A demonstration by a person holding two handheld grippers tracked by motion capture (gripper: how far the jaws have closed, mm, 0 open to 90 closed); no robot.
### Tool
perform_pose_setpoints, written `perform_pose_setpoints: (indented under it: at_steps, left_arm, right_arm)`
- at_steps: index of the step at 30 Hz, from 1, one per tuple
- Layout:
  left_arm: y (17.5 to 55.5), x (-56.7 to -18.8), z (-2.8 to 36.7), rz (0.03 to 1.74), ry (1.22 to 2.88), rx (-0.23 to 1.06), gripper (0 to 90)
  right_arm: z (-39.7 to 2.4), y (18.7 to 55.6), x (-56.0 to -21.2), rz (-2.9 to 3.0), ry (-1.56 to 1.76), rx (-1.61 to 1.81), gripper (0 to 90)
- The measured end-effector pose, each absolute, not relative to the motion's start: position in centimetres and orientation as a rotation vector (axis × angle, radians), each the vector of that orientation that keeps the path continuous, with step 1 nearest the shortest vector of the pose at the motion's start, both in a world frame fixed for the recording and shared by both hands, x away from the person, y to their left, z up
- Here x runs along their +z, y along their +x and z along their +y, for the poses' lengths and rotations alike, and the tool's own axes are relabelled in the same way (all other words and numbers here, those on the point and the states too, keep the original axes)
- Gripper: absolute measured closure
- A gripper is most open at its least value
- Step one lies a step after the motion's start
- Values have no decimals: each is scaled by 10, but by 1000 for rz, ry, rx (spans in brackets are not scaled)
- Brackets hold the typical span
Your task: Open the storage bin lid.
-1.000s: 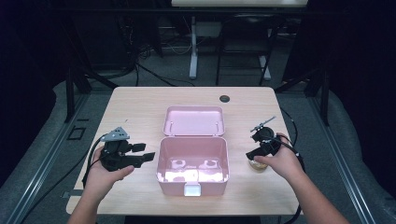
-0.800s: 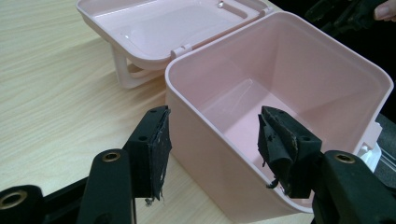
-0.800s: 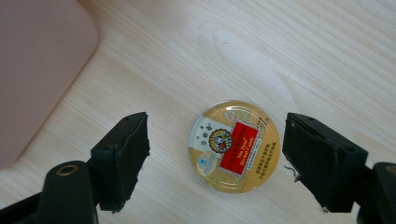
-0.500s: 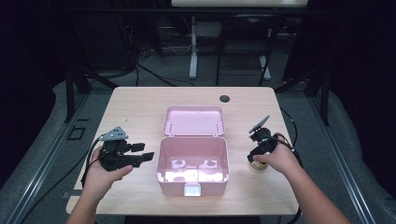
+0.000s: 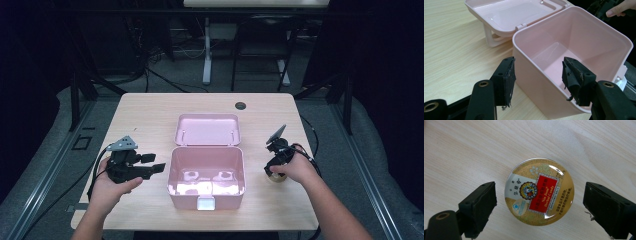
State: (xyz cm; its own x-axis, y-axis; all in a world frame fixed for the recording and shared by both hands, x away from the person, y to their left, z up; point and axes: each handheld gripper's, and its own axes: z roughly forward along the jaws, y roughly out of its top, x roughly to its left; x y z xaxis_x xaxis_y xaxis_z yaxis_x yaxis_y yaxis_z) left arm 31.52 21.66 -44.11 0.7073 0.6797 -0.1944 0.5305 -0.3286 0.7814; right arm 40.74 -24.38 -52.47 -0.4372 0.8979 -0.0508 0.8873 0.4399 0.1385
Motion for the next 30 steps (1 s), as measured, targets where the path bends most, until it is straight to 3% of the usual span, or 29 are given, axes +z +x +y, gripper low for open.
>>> perform_pose_setpoints:
  at_steps: [30]
  left_arm:
    - [316,-442,218,930,2010,192,441]
  right_arm:
    - [-248,415,-545,2615,1687,83,190]
